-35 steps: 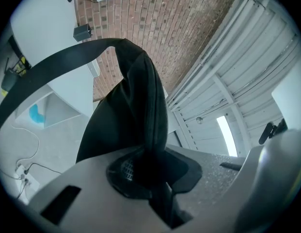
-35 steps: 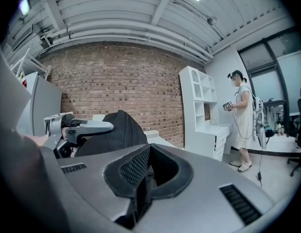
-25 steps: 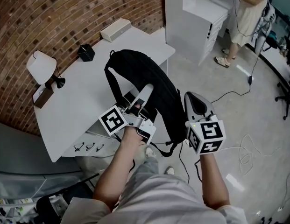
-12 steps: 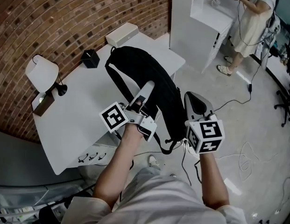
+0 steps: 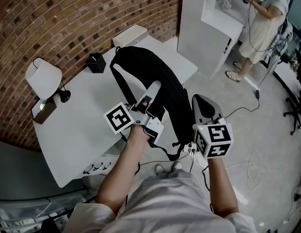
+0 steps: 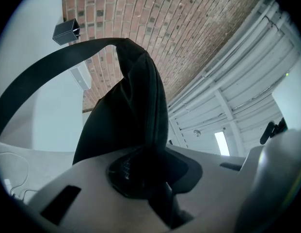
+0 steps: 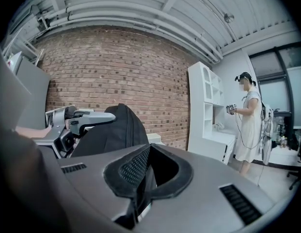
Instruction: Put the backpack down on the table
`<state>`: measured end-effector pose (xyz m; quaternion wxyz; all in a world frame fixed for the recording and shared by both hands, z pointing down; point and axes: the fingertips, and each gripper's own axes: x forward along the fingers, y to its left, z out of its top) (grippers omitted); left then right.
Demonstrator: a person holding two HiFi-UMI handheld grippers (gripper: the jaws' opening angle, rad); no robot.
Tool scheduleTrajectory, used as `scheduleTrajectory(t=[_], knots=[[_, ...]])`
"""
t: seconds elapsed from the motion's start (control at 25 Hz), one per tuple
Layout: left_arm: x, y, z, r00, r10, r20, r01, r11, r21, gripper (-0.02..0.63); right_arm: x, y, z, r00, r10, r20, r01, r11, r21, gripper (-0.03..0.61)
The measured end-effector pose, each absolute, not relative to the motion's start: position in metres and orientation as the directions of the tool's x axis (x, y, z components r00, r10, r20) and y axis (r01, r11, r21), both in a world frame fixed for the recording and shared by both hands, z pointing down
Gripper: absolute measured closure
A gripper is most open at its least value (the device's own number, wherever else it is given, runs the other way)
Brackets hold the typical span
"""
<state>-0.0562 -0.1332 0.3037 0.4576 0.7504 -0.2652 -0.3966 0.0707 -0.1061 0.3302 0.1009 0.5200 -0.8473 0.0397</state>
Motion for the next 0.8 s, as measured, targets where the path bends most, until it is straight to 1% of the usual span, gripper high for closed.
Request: scheduleTrajectory(t=[0.4,0.8], knots=[[-0.082,-0.177,0.314,0.505,-0.794,-0.339,-0.058,-0.423,0.904,0.564,0.050,-0.155,0.338,-0.476,-0.855,0.206,-0.871,0.491,0.025,0.577],[-0.095,-0.257,0.325,0.460,-0.826,-0.326,-0.079,-0.403,0.912,0.564,0.045,-0.241,0.348,-0.509,-0.835,0.207,-0.852,0.523,0.014,0.577]])
